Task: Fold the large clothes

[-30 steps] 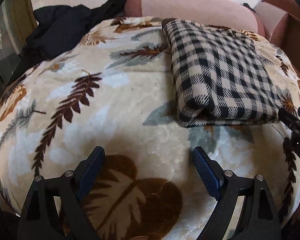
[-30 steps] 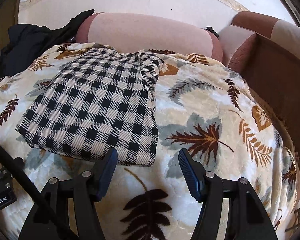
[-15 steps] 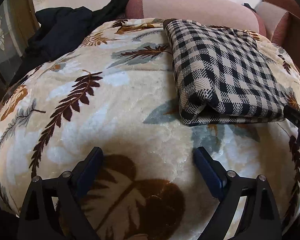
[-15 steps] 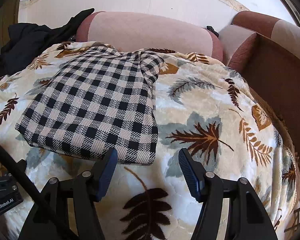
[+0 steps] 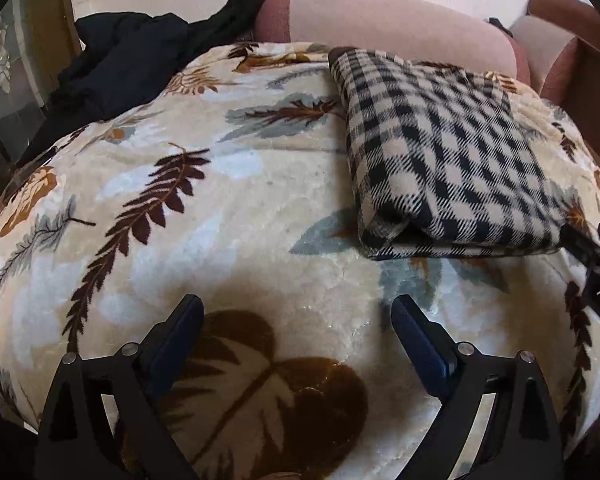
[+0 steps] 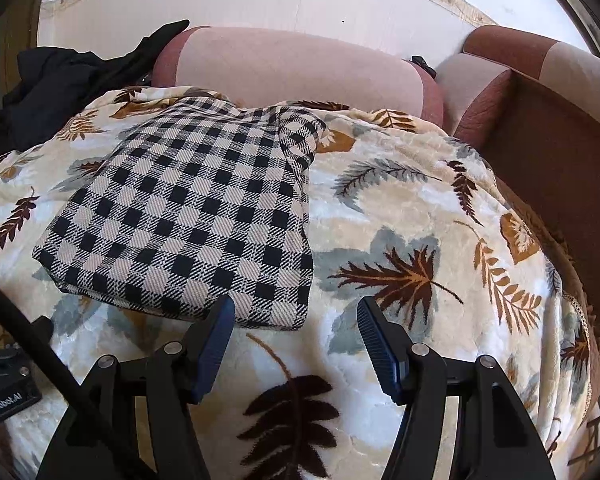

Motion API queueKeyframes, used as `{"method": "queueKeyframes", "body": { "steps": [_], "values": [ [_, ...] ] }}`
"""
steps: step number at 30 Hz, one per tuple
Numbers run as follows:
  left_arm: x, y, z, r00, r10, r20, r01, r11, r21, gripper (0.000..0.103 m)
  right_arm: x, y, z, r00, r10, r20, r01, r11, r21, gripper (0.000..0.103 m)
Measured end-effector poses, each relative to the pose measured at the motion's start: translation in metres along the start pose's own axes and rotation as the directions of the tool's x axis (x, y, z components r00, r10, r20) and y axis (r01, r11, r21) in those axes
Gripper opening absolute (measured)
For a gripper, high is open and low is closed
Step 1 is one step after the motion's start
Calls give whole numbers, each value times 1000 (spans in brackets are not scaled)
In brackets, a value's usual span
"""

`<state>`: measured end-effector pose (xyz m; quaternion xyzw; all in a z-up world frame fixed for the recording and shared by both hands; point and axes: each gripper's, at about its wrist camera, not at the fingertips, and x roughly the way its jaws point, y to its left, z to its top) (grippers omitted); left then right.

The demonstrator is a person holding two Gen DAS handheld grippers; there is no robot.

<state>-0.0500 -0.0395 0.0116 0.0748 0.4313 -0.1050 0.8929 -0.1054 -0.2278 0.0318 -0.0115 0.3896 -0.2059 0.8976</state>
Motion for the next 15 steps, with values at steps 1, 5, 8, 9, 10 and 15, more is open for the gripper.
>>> {"method": "queueKeyframes", "body": {
  "steps": [1, 5, 8, 9, 10, 15],
  "values": [
    [-3, 0, 1, 1000, 0, 9, 0, 1000, -2, 94, -1, 0, 0, 1000, 1, 1, -1, 1000, 0, 68],
    [-12, 0, 3, 999, -1, 32, 1, 1000, -1, 94, -2, 2, -1, 1000, 3, 3, -3, 1000, -4, 68],
    [-15, 0, 4, 999, -9, 32, 9, 1000, -9, 94, -4, 4, -2, 1000, 2, 6, -2, 1000, -12, 68],
    [-15, 0, 5, 1000, -13, 28, 14, 1000, -10, 94, -4, 5, -2, 1000, 3, 6, -3, 1000, -15, 68],
    [-15, 1, 5, 1000, -18, 23, 18, 1000, -12, 94, -4, 6, -2, 1000, 4, 6, -4, 1000, -17, 68],
    [-14, 2, 5, 999, -35, 12, 35, 999, -21, 94, -4, 9, -4, 1000, 9, 1, -8, 1000, -27, 68]
  ]
}}
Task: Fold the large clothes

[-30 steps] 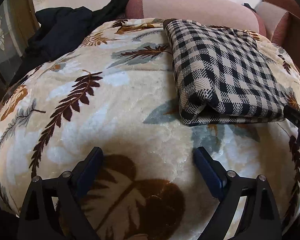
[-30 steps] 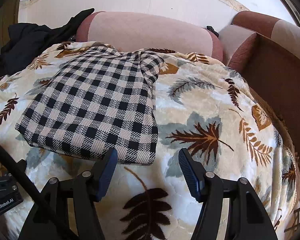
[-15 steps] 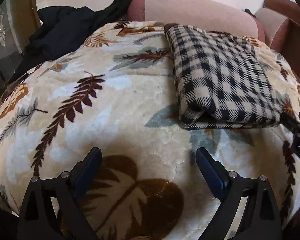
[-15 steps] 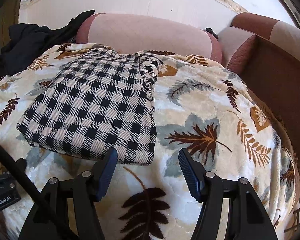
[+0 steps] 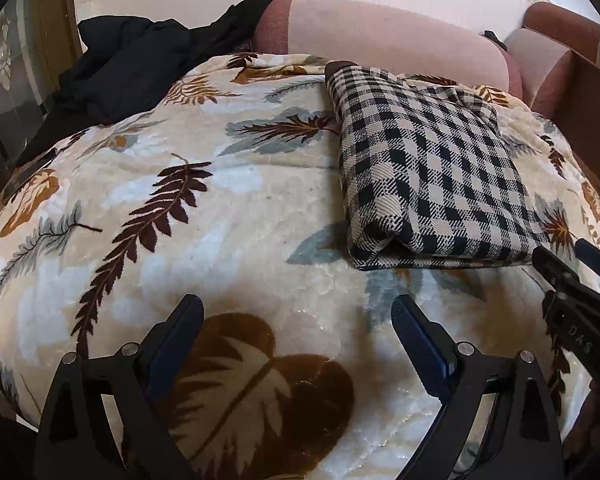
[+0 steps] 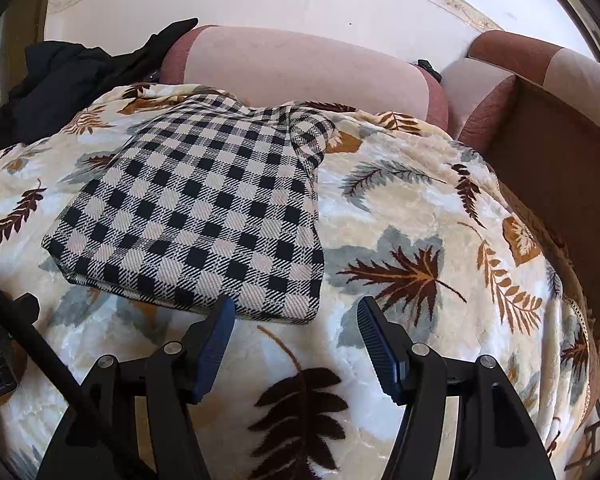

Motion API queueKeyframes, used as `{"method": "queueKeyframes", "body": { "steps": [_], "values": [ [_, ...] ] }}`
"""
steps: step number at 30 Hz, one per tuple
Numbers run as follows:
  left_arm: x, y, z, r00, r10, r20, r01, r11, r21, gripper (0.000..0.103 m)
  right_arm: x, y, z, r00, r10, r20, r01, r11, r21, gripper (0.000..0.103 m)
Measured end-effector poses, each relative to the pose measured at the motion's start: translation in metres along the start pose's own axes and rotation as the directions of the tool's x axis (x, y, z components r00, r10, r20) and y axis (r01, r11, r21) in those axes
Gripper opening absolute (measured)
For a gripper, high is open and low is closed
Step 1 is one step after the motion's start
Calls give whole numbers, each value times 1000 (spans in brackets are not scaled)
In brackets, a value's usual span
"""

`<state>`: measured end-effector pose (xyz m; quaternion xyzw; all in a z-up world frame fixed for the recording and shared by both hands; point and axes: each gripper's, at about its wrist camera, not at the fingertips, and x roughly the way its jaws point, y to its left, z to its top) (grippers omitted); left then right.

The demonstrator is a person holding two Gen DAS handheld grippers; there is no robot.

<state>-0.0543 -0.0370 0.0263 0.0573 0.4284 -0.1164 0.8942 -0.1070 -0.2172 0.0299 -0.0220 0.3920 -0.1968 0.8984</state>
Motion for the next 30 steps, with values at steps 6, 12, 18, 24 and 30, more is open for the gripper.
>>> {"method": "queueKeyframes", "body": {
  "steps": [6, 12, 18, 24, 30],
  "values": [
    [2, 0, 0, 1000, -14, -15, 14, 1000, -8, 94, -1, 3, 0, 1000, 7, 0, -7, 1000, -4, 68],
    [4, 2, 0, 1000, -23, -21, 22, 1000, -21, 94, -3, 1, 1, 1000, 14, 12, -14, 1000, 9, 69],
    [5, 1, 1, 999, -23, -23, 23, 1000, -21, 94, -3, 1, 2, 1000, 11, 20, -11, 1000, 7, 70],
    [6, 1, 1, 999, -26, -23, 25, 999, -22, 94, -3, 2, 2, 1000, 10, 23, -10, 1000, 8, 70],
    [5, 1, 1, 999, -46, -27, 45, 999, -31, 94, -3, 2, 2, 1000, 12, 23, -12, 1000, 5, 70]
  ]
}}
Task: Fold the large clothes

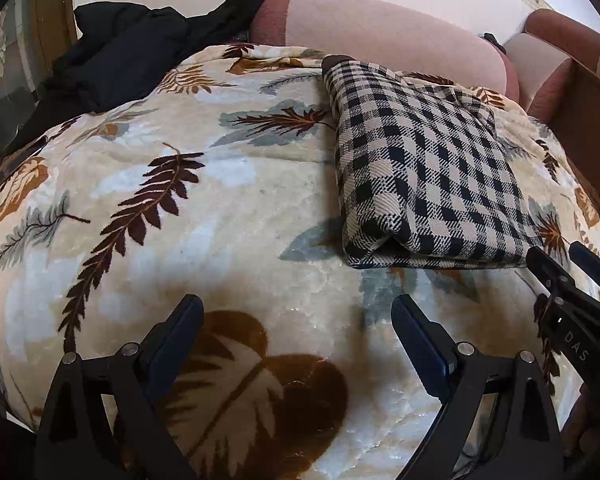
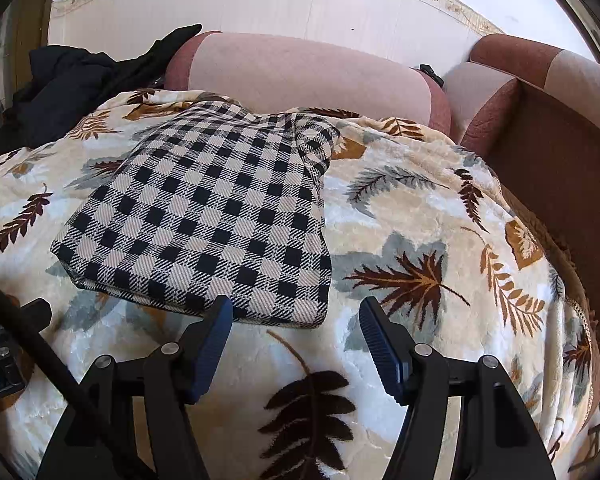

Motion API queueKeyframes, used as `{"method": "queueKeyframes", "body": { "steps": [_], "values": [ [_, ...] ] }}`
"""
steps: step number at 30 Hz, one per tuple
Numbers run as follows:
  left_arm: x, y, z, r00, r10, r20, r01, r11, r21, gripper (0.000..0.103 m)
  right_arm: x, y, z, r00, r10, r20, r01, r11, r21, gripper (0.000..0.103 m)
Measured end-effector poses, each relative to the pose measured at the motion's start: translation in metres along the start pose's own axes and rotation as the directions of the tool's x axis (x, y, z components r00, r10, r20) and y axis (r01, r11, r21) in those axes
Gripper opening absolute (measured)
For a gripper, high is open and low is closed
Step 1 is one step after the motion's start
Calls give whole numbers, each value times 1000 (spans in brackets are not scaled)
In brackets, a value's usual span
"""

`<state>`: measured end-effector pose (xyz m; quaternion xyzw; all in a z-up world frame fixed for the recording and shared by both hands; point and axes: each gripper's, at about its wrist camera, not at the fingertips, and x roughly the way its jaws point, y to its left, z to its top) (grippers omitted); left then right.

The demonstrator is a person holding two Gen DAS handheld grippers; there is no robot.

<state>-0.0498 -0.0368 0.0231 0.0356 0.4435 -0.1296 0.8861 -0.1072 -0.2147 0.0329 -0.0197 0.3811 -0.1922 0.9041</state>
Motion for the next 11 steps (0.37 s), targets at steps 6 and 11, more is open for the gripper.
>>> {"method": "queueKeyframes", "body": {
  "steps": [6, 11],
  "values": [
    [-1, -1, 0, 999, -38, -1, 38, 999, -5, 94, -1, 1, 0, 1000, 2, 2, -2, 1000, -1, 71],
    [-2, -4, -1, 1000, -17, 11, 17, 1000, 20, 94, -2, 3, -1, 1000, 3, 3, -3, 1000, -8, 71]
  ]
}}
